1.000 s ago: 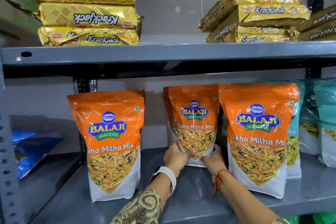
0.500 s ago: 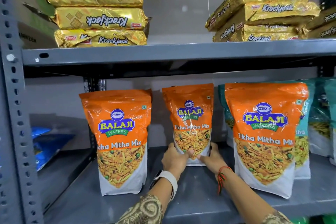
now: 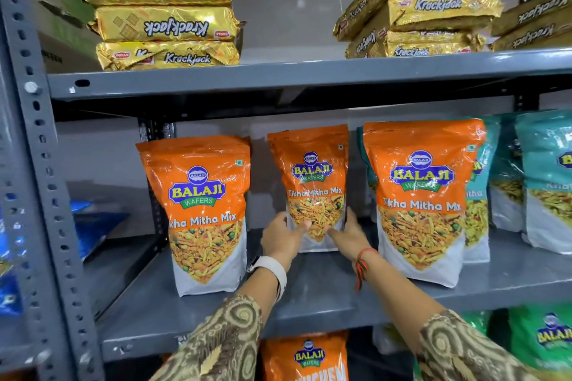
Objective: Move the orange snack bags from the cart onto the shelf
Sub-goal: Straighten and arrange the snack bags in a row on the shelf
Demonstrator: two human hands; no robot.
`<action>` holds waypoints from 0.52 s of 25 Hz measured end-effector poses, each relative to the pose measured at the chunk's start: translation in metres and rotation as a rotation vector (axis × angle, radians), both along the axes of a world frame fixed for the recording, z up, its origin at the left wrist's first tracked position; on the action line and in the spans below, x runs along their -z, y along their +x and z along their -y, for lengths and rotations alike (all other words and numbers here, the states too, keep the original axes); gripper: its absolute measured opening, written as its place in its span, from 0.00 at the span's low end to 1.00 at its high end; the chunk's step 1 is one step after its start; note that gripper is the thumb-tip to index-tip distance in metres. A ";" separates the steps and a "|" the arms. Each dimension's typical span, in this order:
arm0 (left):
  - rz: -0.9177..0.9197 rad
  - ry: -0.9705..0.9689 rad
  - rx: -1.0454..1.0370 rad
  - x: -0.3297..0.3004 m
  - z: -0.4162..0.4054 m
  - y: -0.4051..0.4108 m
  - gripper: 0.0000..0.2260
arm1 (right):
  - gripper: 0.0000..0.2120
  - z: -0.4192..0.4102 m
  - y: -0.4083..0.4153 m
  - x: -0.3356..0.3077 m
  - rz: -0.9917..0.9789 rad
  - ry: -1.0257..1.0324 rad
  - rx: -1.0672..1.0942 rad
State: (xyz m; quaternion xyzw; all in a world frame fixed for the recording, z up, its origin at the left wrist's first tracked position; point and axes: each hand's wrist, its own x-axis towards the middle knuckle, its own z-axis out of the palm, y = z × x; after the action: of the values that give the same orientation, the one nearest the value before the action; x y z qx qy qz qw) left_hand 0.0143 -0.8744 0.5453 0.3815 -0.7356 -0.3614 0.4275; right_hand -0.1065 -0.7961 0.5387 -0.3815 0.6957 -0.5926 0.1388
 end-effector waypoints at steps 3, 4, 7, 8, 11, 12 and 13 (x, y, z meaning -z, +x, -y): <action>-0.112 -0.054 0.006 -0.029 -0.027 0.002 0.22 | 0.30 -0.025 0.017 -0.026 -0.087 -0.134 -0.003; -0.144 -0.077 0.007 -0.039 -0.039 0.000 0.22 | 0.28 -0.037 0.022 -0.033 -0.146 -0.176 0.019; -0.177 -0.138 0.081 -0.054 -0.075 -0.015 0.21 | 0.20 -0.077 0.025 -0.045 -0.351 -0.353 0.164; -0.181 -0.119 0.146 -0.053 -0.084 -0.024 0.21 | 0.18 -0.092 0.023 -0.046 -0.424 -0.403 0.236; -0.029 0.013 0.368 -0.028 -0.094 -0.050 0.29 | 0.19 -0.136 0.001 -0.034 -0.588 -0.427 0.482; 0.096 0.041 0.429 -0.016 -0.094 -0.056 0.32 | 0.22 -0.149 -0.009 -0.024 -0.579 -0.394 0.557; 0.212 0.062 0.479 -0.002 -0.095 -0.062 0.34 | 0.26 -0.162 -0.021 -0.012 -0.522 -0.340 0.605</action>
State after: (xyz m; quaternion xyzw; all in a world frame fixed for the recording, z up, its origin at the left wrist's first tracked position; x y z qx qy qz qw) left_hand -0.0473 -0.7790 0.5478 0.2451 -0.8343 -0.4325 0.2384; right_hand -0.1277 -0.6338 0.5504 -0.3151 0.6803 -0.5965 -0.2864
